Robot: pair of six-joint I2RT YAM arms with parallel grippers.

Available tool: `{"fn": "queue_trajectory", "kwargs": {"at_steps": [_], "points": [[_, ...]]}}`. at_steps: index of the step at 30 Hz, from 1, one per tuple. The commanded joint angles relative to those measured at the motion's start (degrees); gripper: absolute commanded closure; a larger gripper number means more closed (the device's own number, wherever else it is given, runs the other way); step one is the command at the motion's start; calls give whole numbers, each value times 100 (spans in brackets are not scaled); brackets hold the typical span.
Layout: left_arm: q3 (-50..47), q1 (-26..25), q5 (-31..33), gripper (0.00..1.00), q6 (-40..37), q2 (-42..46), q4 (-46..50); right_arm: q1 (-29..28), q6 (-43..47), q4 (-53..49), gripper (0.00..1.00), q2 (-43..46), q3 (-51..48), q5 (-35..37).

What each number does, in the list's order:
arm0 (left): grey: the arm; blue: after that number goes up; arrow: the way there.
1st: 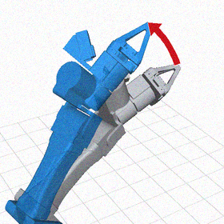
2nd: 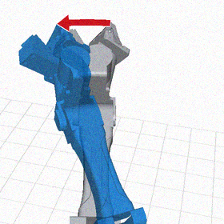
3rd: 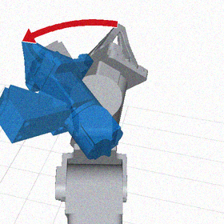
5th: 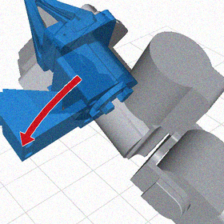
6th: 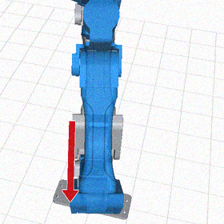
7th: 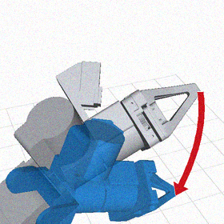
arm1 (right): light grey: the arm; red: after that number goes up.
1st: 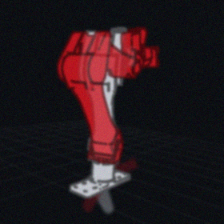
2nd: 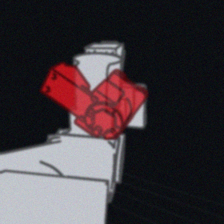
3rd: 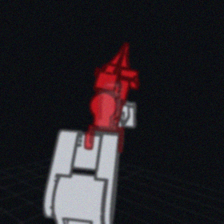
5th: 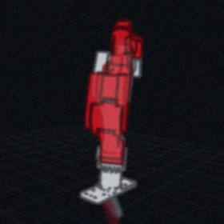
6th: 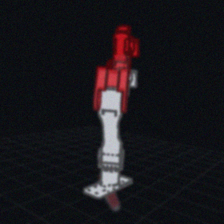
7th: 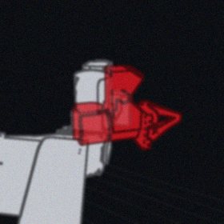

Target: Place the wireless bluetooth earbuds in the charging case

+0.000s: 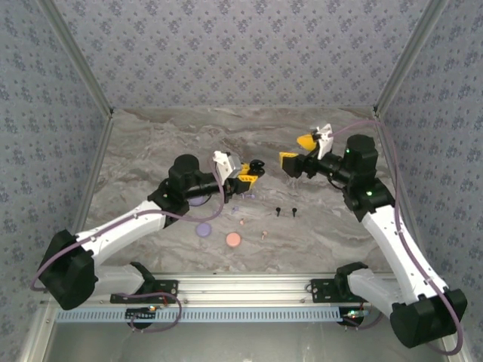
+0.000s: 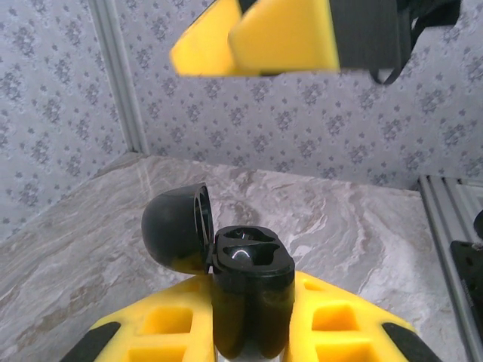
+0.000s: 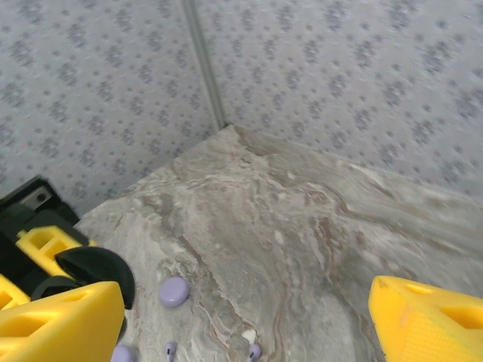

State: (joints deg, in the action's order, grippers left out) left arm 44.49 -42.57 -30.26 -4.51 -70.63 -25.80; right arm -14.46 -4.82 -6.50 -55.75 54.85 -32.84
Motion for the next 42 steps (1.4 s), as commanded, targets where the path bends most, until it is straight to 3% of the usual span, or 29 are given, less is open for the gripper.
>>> {"fn": "queue_trajectory", "kwargs": {"at_steps": [1, 6, 11, 28, 42], "points": [[-247, -50, 266, 100, -74, 265, -661, 136, -601, -1291, 13, 75, 316, 629], [-518, -7, 107, 100, 173, 384, -1198, 149, -848, -2946, 13, -302, 412, 1435], [-578, 13, -111, 100, 445, 427, -1519, 106, -942, -3786, 18, -941, 319, 1890], [-659, 16, 88, 100, 504, 726, -1218, -797, -1418, -3675, 40, -3283, 204, 3255], [-654, 13, 161, 100, 486, 805, -1015, -1076, -1522, -3293, 54, -4187, 389, 3354]]}}
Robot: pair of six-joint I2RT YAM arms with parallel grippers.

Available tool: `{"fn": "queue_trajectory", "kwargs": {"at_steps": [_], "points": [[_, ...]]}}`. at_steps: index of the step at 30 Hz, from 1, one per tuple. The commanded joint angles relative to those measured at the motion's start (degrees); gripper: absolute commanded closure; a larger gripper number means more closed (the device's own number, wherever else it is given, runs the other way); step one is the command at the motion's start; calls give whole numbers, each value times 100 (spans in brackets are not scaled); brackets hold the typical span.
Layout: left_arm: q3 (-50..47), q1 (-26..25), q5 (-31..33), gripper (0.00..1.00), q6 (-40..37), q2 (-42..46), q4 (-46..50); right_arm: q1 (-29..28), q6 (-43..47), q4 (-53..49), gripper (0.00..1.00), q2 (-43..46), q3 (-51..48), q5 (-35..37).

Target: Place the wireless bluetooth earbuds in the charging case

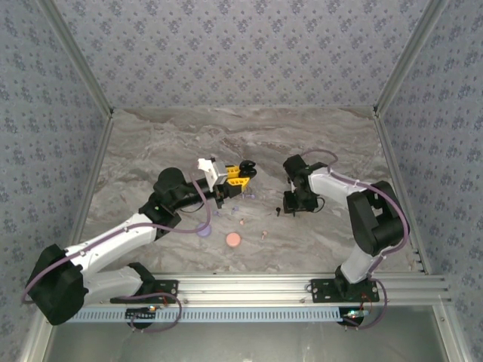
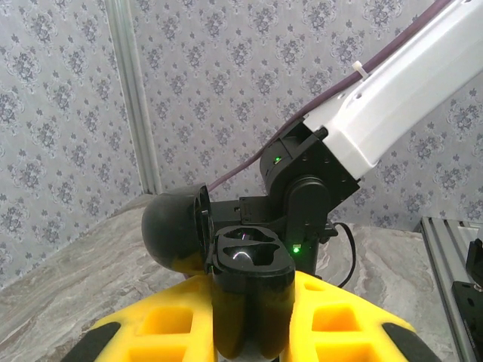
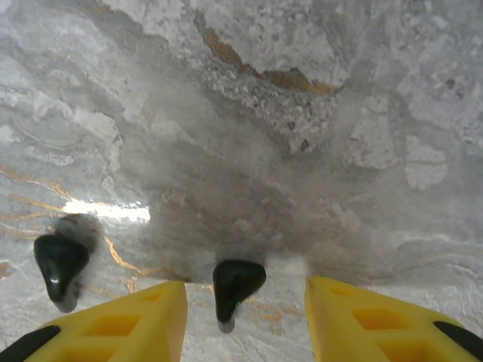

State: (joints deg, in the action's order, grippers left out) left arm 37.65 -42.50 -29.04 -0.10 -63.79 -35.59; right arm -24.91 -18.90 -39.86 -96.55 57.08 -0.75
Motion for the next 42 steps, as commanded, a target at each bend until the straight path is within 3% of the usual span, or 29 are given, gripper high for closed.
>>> {"fn": "queue_trajectory", "kwargs": {"at_steps": [1, 24, 32, 42], "points": [[33, 5, 46, 100, 45, 121, -35, -34, -114, 40, 55, -126, 187, 148], [59, -3, 90, 100, 30, 95, 78, -140, -130, -183, 74, -99, 227, 128], [24, -3, 82, 100, 231, -64, -146, -145, -124, -40, 74, 1040, 357, 206], [82, -2, 135, 100, 520, -565, -744, -143, -402, 414, 74, 2900, 967, -374]]}}
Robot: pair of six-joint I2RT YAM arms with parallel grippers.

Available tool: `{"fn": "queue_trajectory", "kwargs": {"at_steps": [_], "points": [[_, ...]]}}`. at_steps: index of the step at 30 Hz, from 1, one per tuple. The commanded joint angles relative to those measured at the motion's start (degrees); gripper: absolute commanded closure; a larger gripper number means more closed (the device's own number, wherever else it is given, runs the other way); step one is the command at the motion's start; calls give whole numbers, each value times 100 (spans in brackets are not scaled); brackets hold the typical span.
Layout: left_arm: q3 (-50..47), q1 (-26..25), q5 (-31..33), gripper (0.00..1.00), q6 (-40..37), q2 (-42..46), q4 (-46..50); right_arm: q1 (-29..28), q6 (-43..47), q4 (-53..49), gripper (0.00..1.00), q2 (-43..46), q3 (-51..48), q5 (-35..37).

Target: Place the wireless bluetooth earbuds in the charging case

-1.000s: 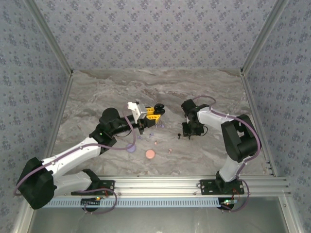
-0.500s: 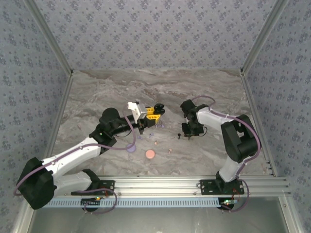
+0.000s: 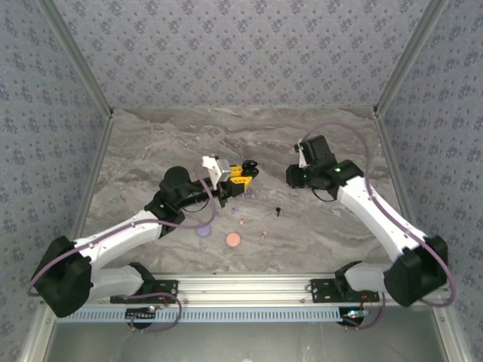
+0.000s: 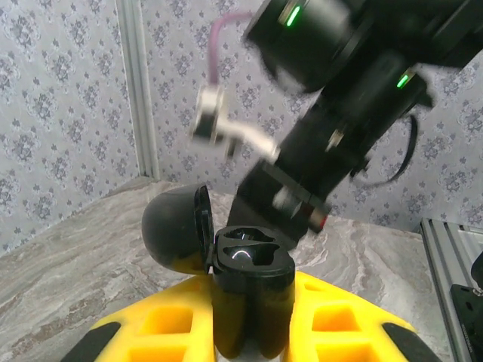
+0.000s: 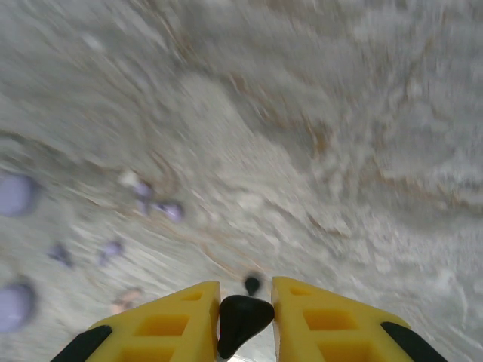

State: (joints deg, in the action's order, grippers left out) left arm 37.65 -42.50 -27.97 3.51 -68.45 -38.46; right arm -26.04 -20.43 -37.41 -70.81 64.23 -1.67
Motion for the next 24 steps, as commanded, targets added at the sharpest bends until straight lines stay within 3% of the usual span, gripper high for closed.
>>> {"fn": "queue_trajectory", "kwargs": {"at_steps": [1, 9, 24], "points": [[101, -2, 19, 100, 175, -152, -492, -25, -312, 263, 74, 462, 327, -407], [168, -4, -16, 100, 259, -405, -663, -214, -765, 911, 74, 970, 658, -889], [199, -30, -96, 100, 215, -468, -619, -987, -850, 986, 75, 503, 951, -750]]}}
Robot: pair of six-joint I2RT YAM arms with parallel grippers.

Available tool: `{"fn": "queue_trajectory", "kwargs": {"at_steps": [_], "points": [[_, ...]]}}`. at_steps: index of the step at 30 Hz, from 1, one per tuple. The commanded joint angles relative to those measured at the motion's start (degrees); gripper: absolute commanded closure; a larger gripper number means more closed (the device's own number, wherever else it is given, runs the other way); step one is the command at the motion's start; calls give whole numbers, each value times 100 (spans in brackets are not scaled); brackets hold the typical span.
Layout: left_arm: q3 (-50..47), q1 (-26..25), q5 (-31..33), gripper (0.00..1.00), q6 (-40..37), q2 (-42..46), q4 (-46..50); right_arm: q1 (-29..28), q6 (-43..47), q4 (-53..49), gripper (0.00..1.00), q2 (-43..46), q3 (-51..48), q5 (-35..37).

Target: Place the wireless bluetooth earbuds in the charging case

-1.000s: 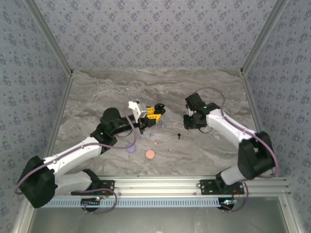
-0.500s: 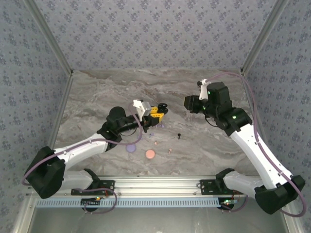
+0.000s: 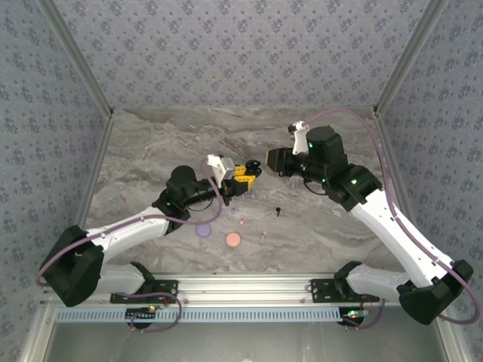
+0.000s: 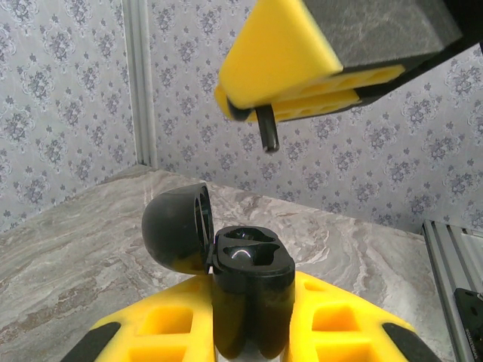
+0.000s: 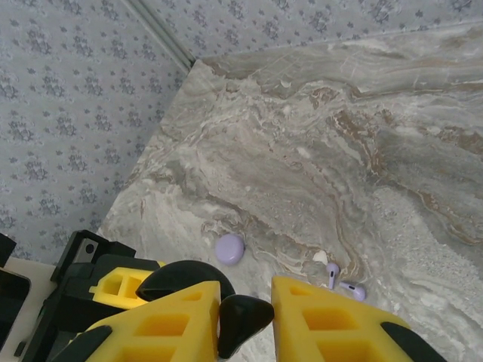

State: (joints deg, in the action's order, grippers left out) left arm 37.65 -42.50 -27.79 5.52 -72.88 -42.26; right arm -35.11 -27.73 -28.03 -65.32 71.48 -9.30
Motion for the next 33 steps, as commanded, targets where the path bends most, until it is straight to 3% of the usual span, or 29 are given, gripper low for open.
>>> {"fn": "queue_trajectory", "kwargs": {"at_steps": [1, 33], "points": [[199, -30, -114, 100, 12, -20, -238, -106, -127, 24, 75, -67, 229, 31], [260, -54, -26, 100, 4, -88, -195, -539, 59, -328, 74, -455, 191, 495]]}}
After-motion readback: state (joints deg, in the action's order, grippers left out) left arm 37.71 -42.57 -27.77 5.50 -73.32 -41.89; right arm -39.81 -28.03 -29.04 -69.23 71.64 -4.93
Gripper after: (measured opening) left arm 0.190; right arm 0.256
